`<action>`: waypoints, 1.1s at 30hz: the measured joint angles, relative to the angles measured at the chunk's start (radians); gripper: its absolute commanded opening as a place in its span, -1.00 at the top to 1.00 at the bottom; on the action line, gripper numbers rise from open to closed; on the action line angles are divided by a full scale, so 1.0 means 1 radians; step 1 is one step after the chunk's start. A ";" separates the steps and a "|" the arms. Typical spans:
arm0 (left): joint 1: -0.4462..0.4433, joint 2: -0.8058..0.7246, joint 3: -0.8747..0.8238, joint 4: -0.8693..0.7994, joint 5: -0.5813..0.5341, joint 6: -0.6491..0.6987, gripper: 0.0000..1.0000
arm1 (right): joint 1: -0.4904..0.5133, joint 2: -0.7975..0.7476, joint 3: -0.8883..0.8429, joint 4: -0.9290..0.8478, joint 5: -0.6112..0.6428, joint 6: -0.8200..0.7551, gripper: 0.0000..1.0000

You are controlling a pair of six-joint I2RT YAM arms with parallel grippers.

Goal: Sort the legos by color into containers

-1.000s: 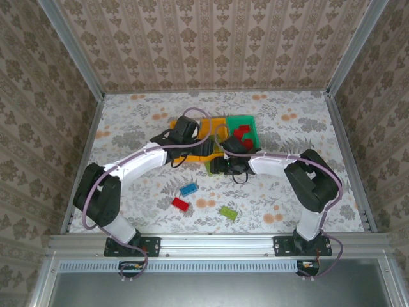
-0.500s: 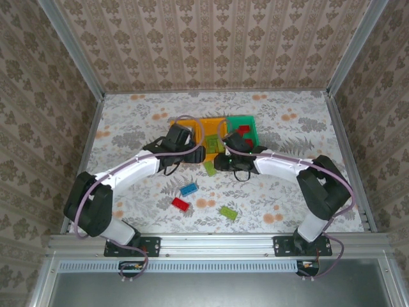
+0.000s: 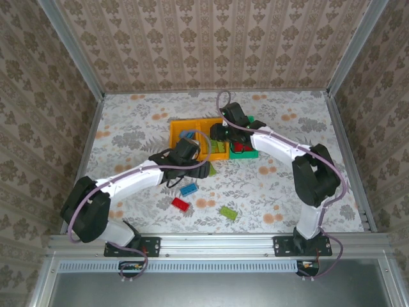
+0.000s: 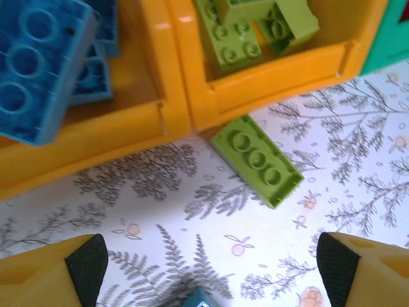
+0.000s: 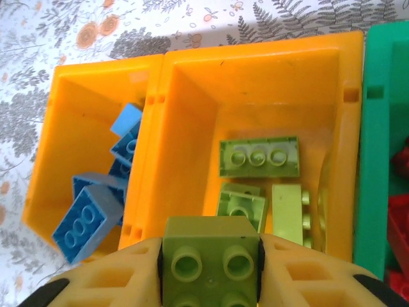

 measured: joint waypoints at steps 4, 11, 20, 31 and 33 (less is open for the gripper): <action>-0.034 0.066 0.010 -0.011 0.000 -0.038 -0.82 | -0.008 0.060 0.056 -0.032 0.007 -0.013 -0.32; -0.060 0.225 0.098 -0.039 0.016 -0.112 -0.90 | -0.010 0.058 0.050 -0.040 0.007 -0.013 -0.47; -0.067 0.365 0.208 -0.045 0.032 -0.164 -0.99 | -0.010 -0.055 -0.047 -0.038 0.015 -0.036 -0.51; -0.064 0.456 0.331 -0.049 0.028 -0.177 -0.24 | -0.026 -0.145 -0.133 -0.038 0.056 -0.072 -0.57; -0.064 0.469 0.343 -0.048 0.027 -0.174 -0.07 | -0.033 -0.157 -0.153 -0.039 0.067 -0.080 -0.58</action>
